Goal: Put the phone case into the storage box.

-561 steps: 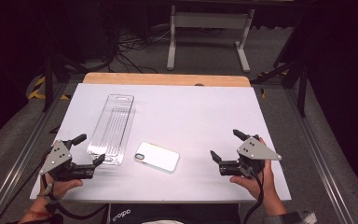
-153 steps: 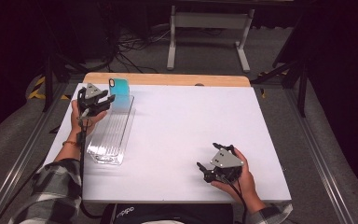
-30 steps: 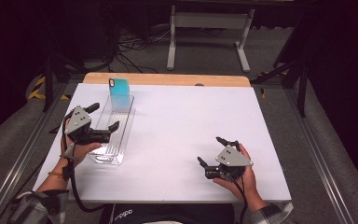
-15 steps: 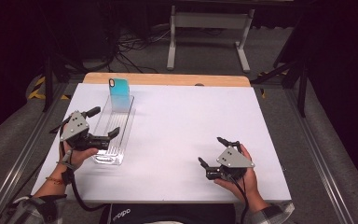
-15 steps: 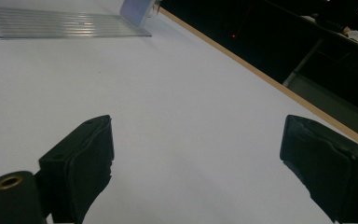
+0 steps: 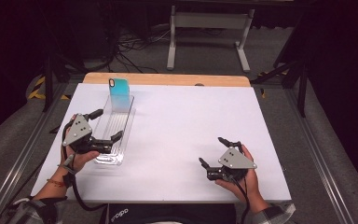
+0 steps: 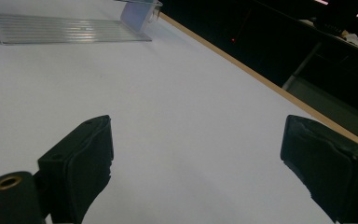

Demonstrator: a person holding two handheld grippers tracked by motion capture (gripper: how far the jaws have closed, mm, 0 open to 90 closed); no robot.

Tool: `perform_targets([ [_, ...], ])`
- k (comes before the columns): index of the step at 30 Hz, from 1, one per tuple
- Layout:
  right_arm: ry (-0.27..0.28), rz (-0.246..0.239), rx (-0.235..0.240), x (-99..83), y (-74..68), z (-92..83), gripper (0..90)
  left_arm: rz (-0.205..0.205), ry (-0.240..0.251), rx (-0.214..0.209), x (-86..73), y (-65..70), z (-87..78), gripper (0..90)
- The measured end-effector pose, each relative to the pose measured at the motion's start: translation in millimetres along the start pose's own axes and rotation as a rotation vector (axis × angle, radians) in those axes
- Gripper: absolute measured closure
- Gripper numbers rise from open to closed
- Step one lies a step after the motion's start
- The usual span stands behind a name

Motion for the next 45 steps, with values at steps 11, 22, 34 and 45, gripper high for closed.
perform_targets([
  [11,0.008,-0.001,0.005,1.6,-0.9,-0.3,10.0,-0.004,0.028,-0.012,4.8,11.5,-5.2,3.1],
  [22,0.017,0.003,0.007,3.8,-2.1,-1.5,9.9,-0.007,0.043,-0.014,7.5,23.0,-10.7,3.7],
  [34,0.022,-0.003,0.012,6.4,-5.4,-1.5,9.8,-0.013,0.047,-0.051,7.3,36.5,-13.2,3.8],
  [45,0.034,-0.003,0.017,9.2,-6.8,-3.4,9.4,-0.004,0.058,-0.067,7.9,48.2,-14.0,3.0],
])
Point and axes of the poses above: each handheld gripper's, and its own axes: z roughly forward along the jaws, x roughly out of its top, y roughly to its right, the point moved 9 cm from there along z, roughly forward along the jaws, and after that the axes turned 9 degrees about x, right-handed, at the moved point
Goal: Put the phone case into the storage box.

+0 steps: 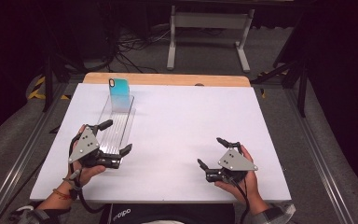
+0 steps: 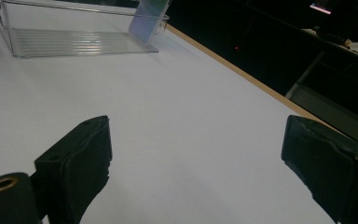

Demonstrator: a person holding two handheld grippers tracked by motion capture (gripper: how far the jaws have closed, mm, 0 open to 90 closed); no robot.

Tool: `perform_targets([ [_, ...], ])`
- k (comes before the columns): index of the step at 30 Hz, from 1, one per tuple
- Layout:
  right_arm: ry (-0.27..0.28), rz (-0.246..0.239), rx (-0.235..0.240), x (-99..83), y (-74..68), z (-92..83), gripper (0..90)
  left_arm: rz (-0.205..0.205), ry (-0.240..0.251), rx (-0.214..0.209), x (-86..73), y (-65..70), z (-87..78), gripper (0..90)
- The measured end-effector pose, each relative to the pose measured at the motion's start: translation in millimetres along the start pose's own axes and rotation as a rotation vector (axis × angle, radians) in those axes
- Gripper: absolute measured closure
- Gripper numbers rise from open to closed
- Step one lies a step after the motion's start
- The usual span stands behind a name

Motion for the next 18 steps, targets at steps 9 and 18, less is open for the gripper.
perform_targets([
  [9,-0.004,0.0,0.001,-1.3,-1.6,-2.1,9.3,0.002,-0.002,-0.016,-3.1,9.0,0.9,3.1],
  [18,-0.007,0.008,-0.012,-4.9,-2.4,-8.4,9.1,0.014,-0.014,-0.044,-9.2,17.1,5.2,3.3],
])
Point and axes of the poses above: each handheld gripper's, and its own axes: z roughly forward along the jaws, x roughly out of its top, y roughly to its right, the point moved 9 cm from there along z, roughly forward along the jaws, and after that the axes turned 9 degrees about x, right-handed, at the moved point
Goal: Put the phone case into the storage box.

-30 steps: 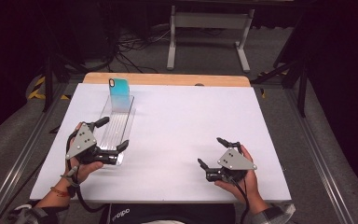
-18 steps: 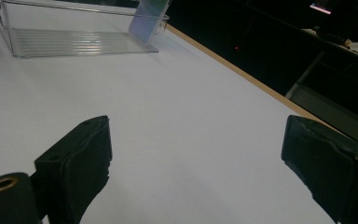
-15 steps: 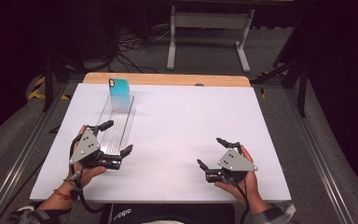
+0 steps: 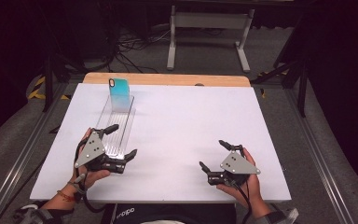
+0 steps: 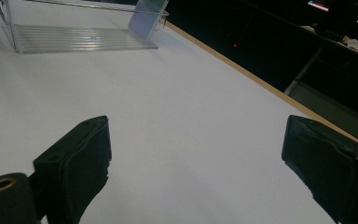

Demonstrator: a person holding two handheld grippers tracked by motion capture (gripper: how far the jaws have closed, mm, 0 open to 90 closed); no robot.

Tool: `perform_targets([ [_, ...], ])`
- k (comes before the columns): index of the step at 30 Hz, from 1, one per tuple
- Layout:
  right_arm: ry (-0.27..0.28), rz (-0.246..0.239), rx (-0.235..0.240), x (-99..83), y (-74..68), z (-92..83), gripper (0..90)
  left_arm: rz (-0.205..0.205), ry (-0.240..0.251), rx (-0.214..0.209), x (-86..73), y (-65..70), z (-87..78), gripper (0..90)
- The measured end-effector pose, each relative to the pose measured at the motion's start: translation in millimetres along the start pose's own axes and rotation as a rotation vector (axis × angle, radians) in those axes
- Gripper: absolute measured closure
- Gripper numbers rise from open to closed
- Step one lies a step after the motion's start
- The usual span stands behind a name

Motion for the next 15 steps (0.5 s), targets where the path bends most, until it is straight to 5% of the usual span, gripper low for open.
perform_targets([
  [15,0.009,0.014,0.018,-1.7,-1.1,-0.5,6.2,-0.009,-0.05,-0.03,-20.1,8.4,3.4,3.6],
])
Point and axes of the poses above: each handheld gripper's, and its own axes: z roughly forward along the jaws, x roughly out of its top, y roughly to its right, the point moved 9 cm from there along z, roughly forward along the jaws, and after that the axes turned 9 degrees about x, right-handed, at the moved point
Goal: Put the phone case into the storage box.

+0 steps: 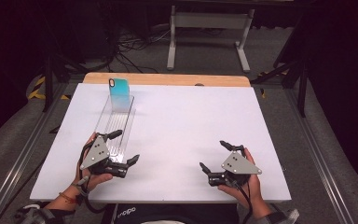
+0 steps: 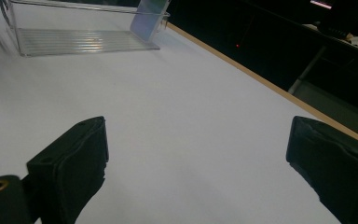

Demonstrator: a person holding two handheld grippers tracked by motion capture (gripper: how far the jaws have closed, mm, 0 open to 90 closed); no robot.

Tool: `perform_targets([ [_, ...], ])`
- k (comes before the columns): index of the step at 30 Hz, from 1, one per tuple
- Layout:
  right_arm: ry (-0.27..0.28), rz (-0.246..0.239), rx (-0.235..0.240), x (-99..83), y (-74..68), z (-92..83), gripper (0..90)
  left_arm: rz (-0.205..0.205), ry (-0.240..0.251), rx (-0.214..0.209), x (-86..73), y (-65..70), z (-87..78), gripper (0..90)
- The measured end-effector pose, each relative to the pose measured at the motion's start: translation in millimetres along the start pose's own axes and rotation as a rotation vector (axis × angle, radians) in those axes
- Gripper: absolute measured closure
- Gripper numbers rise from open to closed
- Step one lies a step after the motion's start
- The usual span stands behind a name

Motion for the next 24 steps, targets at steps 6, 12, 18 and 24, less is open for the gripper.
perform_targets([
  [6,0.006,-0.008,-0.004,1.2,-0.4,-0.5,5.9,0.019,-0.027,-0.01,-9.5,2.3,-2.7,3.7],
  [12,0.005,-0.016,-0.004,0.1,-2.1,0.5,5.7,0.01,-0.055,-0.02,-20.5,2.9,-6.6,3.6],
  [18,0.01,-0.024,-0.006,1.1,-0.9,-0.9,5.7,0.014,-0.06,-0.019,-23.1,2.0,-7.2,3.6],
  [24,0.006,-0.029,-0.023,1.3,0.8,-1.1,5.7,0.005,-0.066,-0.028,-24.8,5.0,-6.4,3.6],
])
Point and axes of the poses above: each handheld gripper's, and its own axes: z roughly forward along the jaws, x roughly out of its top, y roughly to its right, the point moved 9 cm from there along z, roughly forward along the jaws, and after that the axes turned 9 degrees about x, right-handed, at the moved point
